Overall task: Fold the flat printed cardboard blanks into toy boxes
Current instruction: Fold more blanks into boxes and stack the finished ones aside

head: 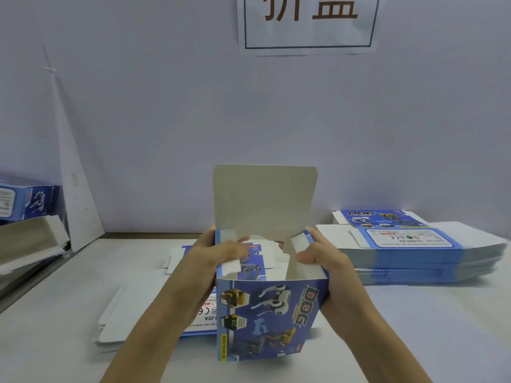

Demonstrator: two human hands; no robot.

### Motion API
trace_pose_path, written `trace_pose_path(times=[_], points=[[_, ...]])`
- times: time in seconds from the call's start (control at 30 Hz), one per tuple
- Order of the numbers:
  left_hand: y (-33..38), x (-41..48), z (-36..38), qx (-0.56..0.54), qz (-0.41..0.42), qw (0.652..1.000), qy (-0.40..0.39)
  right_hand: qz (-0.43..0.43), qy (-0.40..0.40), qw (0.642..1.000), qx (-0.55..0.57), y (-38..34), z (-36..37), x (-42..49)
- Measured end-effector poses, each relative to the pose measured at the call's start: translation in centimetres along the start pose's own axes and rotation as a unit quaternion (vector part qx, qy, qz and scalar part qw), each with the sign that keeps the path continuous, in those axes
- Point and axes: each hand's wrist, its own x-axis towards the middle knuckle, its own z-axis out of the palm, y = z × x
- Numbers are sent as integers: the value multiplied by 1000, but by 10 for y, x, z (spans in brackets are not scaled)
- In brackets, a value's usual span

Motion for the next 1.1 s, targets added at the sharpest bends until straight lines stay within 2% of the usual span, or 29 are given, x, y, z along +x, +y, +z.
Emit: trace_pose_path(times=[0.13, 0.5, 0.6, 0.7, 0.8, 0.87, 0.9, 0.97, 1.03, 1.1], points=[[2, -4, 1, 59, -15, 998, 18, -4, 4, 1000, -21, 0, -1, 0], [5, -7, 2, 40, -15, 999, -8, -24, -23, 998, -60, -11, 1, -6], [7, -7, 1, 53, -18, 998, 14, -21, -35, 998, -57, -11, 3, -7], [8, -9, 2, 50, -8, 999, 14, -24, -18, 998, -50, -13, 5, -8], [9, -8, 3, 26, -11, 999, 22, -14, 39, 997, -64, -16, 7, -9], [9, -7, 0, 72, -5, 997, 38, -40, 98, 980, -167, -21, 6, -12], [10, -7, -3, 129, 9, 989, 68, -66, 138, 956, -252, -24, 5, -15], [12, -10, -9, 253, 48, 952, 163, -118, 196, 897, -379, -28, 4, -21], [16, -16, -9, 313, 78, 922, 214, -154, 214, 870, -417, -30, 7, -26], [19, -20, -6, 328, 101, 912, 223, -179, 224, 853, -437, -30, 11, -28]])
